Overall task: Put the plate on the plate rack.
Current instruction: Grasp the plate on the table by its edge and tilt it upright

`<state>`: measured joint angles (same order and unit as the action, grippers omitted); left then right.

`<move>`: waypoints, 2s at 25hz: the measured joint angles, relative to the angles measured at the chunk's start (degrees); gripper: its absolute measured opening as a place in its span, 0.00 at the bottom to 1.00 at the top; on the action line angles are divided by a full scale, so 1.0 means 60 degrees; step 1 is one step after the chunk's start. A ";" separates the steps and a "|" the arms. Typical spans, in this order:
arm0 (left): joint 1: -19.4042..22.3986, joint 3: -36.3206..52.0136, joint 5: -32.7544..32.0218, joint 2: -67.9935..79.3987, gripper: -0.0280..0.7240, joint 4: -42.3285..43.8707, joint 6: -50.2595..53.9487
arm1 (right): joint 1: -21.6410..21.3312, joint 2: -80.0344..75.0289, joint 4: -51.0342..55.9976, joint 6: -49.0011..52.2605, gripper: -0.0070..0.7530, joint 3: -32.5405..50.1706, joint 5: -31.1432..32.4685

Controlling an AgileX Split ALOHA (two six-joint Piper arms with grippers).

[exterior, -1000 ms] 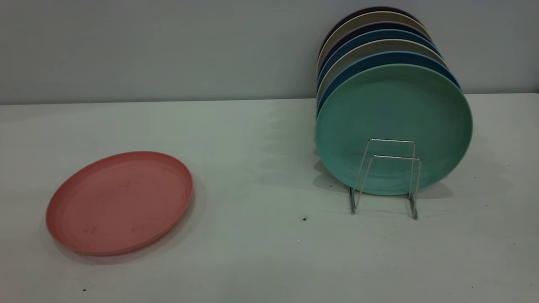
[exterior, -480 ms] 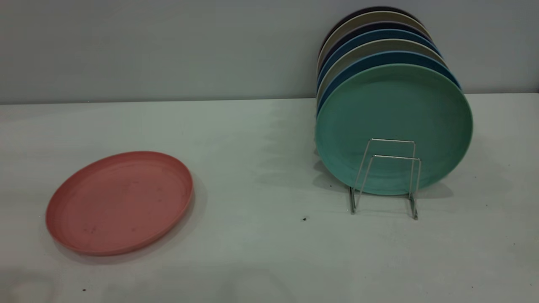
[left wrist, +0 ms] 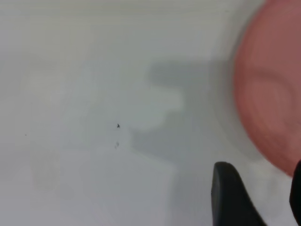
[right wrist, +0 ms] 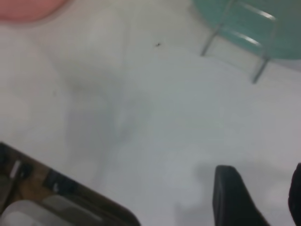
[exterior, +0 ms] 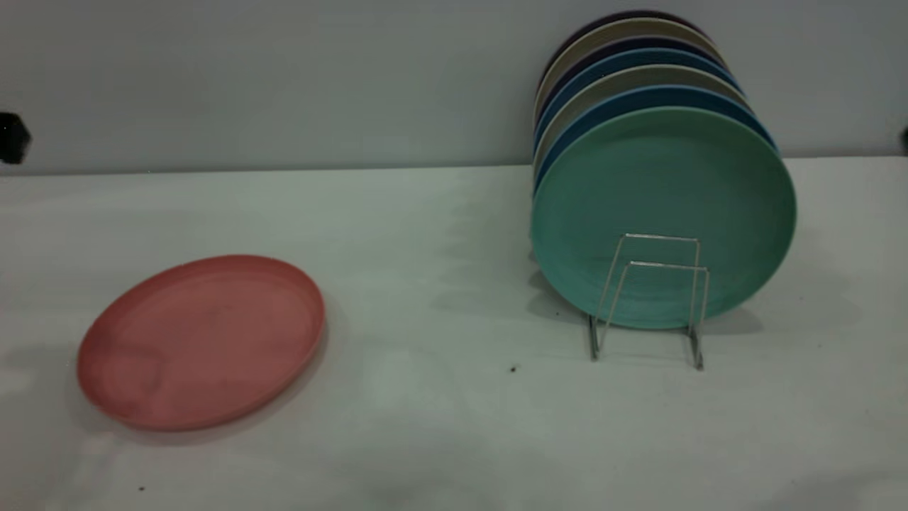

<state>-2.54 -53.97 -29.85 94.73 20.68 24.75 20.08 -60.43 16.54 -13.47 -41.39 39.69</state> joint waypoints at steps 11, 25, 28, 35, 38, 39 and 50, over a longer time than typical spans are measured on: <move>0.0664 -0.1426 -0.0323 0.2632 0.50 -0.1504 -0.2052 | 0.0000 -0.1403 0.1420 -0.1081 0.42 0.0000 -0.0660; 0.0675 -0.2894 -0.0351 0.4654 0.50 -0.1494 -0.2578 | 0.0000 -0.2194 0.2377 -0.1744 0.42 -0.0019 -0.1397; 0.0675 -0.3069 -0.0312 0.4854 0.50 -0.1503 -0.2668 | 0.0000 -0.2301 0.2430 -0.1752 0.42 -0.0026 -0.1461; 0.0675 -0.3181 0.0088 0.5323 0.50 -0.1520 -0.2683 | 0.0000 -0.2475 0.2538 -0.1834 0.42 -0.0037 -0.1682; 0.0675 -0.3181 0.0317 0.5492 0.50 -0.1591 -0.2702 | 0.0000 -0.2475 0.2553 -0.1884 0.42 -0.0037 -0.1739; 0.0675 -0.3181 0.0439 0.5547 0.50 -0.1659 -0.2702 | 0.0000 -0.2475 0.2561 -0.1899 0.42 -0.0037 -0.1758; 0.0675 -0.3261 0.1003 0.6116 0.42 -0.2006 -0.2925 | 0.0000 -0.2475 0.2561 -0.1931 0.42 -0.0037 -0.1804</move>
<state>1.51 -73.54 -23.83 131.43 8.64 7.20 20.08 -75.28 31.91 -25.05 -41.61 28.86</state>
